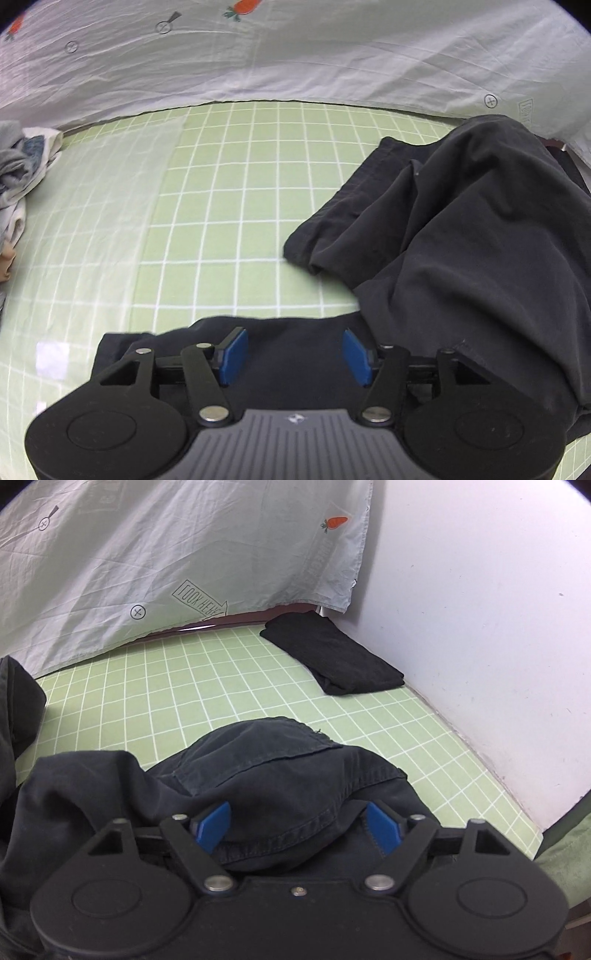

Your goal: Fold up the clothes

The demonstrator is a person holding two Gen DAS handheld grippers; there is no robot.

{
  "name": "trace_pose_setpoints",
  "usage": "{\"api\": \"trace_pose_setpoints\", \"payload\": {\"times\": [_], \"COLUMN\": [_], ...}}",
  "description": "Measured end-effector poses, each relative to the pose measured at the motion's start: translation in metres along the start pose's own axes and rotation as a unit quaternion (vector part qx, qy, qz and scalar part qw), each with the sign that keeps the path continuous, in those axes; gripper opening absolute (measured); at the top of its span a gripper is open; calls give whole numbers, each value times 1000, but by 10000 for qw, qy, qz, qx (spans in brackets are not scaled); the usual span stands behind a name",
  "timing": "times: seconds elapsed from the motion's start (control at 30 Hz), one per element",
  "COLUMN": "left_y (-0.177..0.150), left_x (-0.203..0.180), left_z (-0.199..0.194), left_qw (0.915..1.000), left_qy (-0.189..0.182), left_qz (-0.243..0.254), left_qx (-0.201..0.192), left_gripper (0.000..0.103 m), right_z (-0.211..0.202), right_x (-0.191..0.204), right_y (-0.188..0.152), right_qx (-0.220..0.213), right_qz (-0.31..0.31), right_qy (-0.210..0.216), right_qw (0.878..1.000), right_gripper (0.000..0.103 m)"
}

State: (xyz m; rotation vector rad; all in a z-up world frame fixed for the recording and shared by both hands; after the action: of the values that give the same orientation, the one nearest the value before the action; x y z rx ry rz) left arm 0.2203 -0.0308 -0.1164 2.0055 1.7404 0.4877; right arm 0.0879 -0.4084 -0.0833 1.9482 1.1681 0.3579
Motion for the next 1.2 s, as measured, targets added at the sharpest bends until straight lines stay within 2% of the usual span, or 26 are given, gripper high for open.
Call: {"api": "trace_pose_setpoints", "payload": {"times": [0.13, 0.33, 0.4, 0.53, 0.57, 0.63, 0.7, 0.73, 0.87, 1.0, 1.1, 1.2], "left_y": [28, 54, 54, 50, 50, 50, 50, 50, 54, 62, 57, 40], "left_x": [-32, -78, -84, -84, -81, -79, -79, -80, -61, -7, 42, 74], "left_z": [35, 86, 99, 109, 109, 109, 106, 103, 84, 55, 30, 25], "left_qw": [9992, 9946, 9936, 9944, 9949, 9952, 9951, 9947, 9939, 9922, 9863, 9818], "left_qy": [-163, -117, -196, -279, -342, -497, -521, -478, 54, 588, 1071, 1478], "left_qz": [359, 1009, 1096, 994, 916, 802, 776, 827, 808, 264, -234, -502], "left_qx": [-82, -211, -186, -220, -234, -266, -316, -385, -751, -1070, -1237, -1085], "left_gripper": [60, 66, 66, 65, 62, 37, 19, 14, 10, 9, 9, 9], "right_z": [24, 68, 79, 85, 84, 81, 79, 78, 73, 67, 62, 54], "right_x": [4, 20, 25, 29, 29, 30, 30, 30, 31, 29, 25, 22], "right_y": [6, 11, 16, 17, 16, 11, 9, 9, 10, 7, 7, 9], "right_qx": [96, 705, 843, 941, 926, 889, 864, 851, 743, 650, 601, 489], "right_qz": [-110, -723, -874, -738, -690, -620, -576, -553, -462, -311, -141, 41], "right_qy": [-17, -1, -7, -147, -196, -286, -356, -391, -511, -572, -566, -500], "right_qw": [9999, 9949, 9926, 9927, 9931, 9937, 9940, 9941, 9949, 9958, 9965, 9975], "right_gripper": [87, 90, 90, 91, 91, 92, 92, 91, 91, 91, 91, 91]}}
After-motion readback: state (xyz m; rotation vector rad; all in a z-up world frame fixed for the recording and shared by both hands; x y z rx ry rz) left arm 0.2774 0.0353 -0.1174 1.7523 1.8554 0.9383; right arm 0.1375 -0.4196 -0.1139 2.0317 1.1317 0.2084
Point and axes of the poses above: each gripper's, at about its wrist camera, not at the fingertips, and z roughly the way its jaws point, x to its left, y to its top, the point moved 2 cm from there along z, roughly the way its jaws point, and after that the axes turned 6 degrees about -x, right-handed, at the moved point
